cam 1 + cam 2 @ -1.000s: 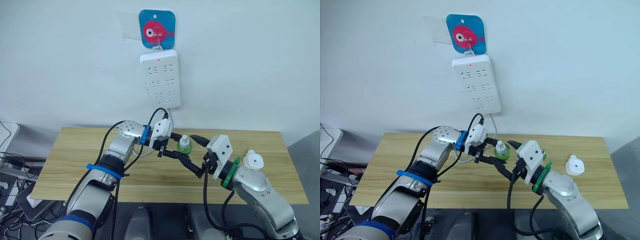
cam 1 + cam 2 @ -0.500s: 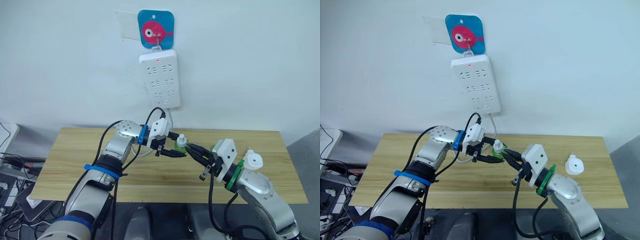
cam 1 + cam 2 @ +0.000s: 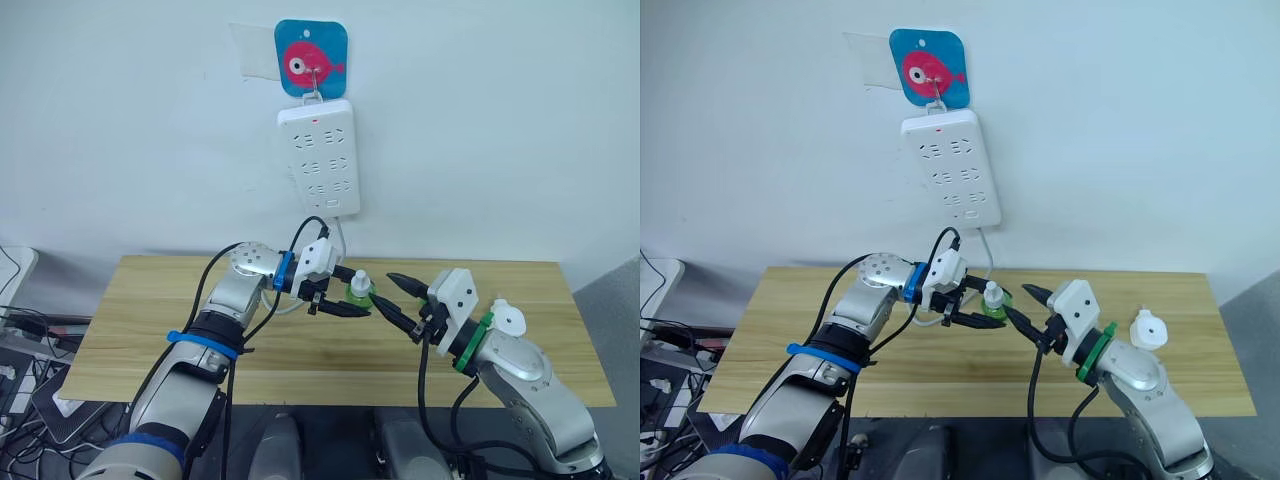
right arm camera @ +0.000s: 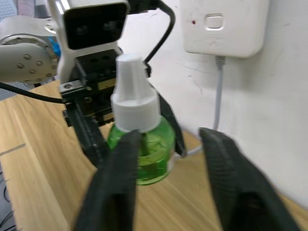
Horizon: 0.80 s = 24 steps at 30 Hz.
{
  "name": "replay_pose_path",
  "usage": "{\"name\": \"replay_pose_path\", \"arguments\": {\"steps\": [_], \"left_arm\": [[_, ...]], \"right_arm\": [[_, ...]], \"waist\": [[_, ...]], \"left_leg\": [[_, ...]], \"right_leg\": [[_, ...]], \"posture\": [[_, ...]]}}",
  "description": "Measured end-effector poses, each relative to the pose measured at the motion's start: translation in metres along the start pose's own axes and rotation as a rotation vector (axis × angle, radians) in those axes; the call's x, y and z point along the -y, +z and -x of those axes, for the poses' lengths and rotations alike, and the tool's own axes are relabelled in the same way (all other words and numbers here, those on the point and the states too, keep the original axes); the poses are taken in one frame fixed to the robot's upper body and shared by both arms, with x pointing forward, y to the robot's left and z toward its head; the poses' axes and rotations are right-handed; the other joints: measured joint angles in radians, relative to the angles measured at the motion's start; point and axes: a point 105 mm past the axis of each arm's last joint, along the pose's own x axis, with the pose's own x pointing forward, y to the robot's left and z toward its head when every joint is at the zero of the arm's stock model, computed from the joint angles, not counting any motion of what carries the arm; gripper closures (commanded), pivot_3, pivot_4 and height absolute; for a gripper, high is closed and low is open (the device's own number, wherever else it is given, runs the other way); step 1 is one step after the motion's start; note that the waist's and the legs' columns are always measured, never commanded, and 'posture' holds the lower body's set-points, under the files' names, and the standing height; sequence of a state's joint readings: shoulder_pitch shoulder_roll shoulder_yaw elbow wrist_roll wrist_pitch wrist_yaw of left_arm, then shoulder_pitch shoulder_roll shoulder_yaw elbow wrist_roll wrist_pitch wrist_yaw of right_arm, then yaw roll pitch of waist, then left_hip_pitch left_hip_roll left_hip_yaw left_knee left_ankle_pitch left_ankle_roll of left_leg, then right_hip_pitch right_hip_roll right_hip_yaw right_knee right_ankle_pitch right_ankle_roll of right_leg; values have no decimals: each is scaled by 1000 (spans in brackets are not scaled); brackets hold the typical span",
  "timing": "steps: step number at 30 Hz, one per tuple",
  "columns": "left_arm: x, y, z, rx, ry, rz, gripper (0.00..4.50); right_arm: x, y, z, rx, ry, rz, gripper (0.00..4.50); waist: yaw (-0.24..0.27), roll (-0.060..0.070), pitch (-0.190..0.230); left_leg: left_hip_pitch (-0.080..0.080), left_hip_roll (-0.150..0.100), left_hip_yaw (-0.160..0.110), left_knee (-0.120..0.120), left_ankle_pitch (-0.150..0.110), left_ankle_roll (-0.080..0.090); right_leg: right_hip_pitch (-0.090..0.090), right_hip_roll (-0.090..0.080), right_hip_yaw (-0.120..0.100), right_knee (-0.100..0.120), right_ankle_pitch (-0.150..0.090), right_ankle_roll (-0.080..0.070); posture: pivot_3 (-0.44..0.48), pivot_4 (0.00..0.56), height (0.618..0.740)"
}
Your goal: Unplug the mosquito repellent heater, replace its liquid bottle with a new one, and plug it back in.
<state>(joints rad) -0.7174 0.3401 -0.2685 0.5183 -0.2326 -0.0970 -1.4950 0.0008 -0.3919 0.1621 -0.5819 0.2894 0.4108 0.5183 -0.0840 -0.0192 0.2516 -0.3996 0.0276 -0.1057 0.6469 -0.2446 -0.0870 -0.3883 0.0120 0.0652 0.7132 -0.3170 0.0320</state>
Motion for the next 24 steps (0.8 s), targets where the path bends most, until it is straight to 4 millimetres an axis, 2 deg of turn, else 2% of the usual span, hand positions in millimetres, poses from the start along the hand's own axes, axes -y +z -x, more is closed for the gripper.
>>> {"name": "replay_pose_path", "arguments": {"steps": [2,3,5,10,16,19,24], "left_arm": [[0,1,-3,7,-4,-2,2239],[0,2,-5,13,-9,-3,2239],[2,3,-13,25,-28,-5,2239],[2,2,-11,14,-25,-6,2239],[2,2,-11,13,-26,-6,2239],[2,2,-11,13,-26,-6,2239],[2,2,-11,15,-26,-6,2239]], "right_arm": [[-4,3,-5,10,22,-5,507],[-7,5,-8,21,38,-13,334],[-15,6,-12,23,72,-20,334],[-20,11,-11,22,100,-40,334],[-16,16,-13,25,90,-28,334],[-11,17,-15,28,79,-19,858],[-8,8,-20,2,67,-23,2739]], "waist": [[0,0,0],[0,0,0],[0,0,0],[0,0,0],[0,0,0],[0,0,0],[0,0,0]], "left_leg": [[0,0,0,0,0,0],[0,0,0,0,0,0],[-1,0,0,0,0,0],[0,0,0,0,0,0],[0,0,0,0,0,0],[0,0,0,0,0,0],[0,0,0,0,0,0]], "right_leg": [[0,0,0,0,0,0],[0,0,0,0,0,0],[0,0,0,0,0,0],[0,0,0,0,0,0],[0,0,0,0,0,0],[0,0,0,0,0,0],[0,0,0,0,0,0]], "posture": [[-57,206,740],[-59,208,740],[-59,208,740],[-59,210,740],[-61,210,740],[-61,210,740],[-64,212,740]]}}
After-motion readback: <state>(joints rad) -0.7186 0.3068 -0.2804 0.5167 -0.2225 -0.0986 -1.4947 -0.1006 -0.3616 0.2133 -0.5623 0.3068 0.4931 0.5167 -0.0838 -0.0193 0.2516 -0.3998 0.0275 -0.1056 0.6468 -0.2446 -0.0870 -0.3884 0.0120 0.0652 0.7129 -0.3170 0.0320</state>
